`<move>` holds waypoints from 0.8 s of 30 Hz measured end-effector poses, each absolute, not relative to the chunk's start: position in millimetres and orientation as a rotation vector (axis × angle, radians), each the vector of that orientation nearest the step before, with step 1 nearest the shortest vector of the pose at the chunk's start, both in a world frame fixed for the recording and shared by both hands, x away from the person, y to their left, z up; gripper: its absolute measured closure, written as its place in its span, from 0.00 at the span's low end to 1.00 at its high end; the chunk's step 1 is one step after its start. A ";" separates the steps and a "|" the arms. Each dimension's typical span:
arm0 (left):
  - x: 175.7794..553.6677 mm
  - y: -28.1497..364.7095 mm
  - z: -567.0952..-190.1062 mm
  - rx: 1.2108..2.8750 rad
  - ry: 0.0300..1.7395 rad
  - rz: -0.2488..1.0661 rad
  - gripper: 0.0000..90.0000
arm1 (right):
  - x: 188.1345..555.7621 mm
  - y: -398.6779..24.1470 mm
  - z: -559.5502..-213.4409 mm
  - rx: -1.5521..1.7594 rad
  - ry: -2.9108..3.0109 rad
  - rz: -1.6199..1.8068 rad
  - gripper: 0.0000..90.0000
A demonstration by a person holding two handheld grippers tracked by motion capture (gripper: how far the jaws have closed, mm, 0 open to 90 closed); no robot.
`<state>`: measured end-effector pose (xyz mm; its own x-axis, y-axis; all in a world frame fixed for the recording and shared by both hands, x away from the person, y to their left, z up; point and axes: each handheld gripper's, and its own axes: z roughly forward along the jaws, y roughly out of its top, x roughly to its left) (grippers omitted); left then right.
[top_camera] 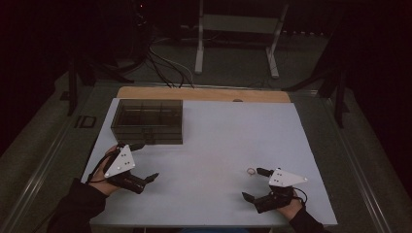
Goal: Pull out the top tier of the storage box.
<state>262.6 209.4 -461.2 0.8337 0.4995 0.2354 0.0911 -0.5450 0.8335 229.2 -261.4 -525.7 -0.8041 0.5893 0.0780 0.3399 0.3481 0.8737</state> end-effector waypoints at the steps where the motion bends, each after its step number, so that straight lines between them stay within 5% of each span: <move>1: 263.6 210.0 -461.3 2.107 0.433 0.582 0.01 | 229.2 -261.4 -525.7 0.834 2.362 1.438 0.00; 24: 289.0 210.8 -470.2 2.219 0.451 0.784 0.01 | 230.0 -261.4 -526.5 0.845 2.370 1.432 0.00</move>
<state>289.0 210.8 -470.2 0.7527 0.5243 0.3982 0.0807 -0.6737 0.7346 230.0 -261.4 -526.5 -0.8020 0.5913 0.0846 0.3501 0.3506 0.8686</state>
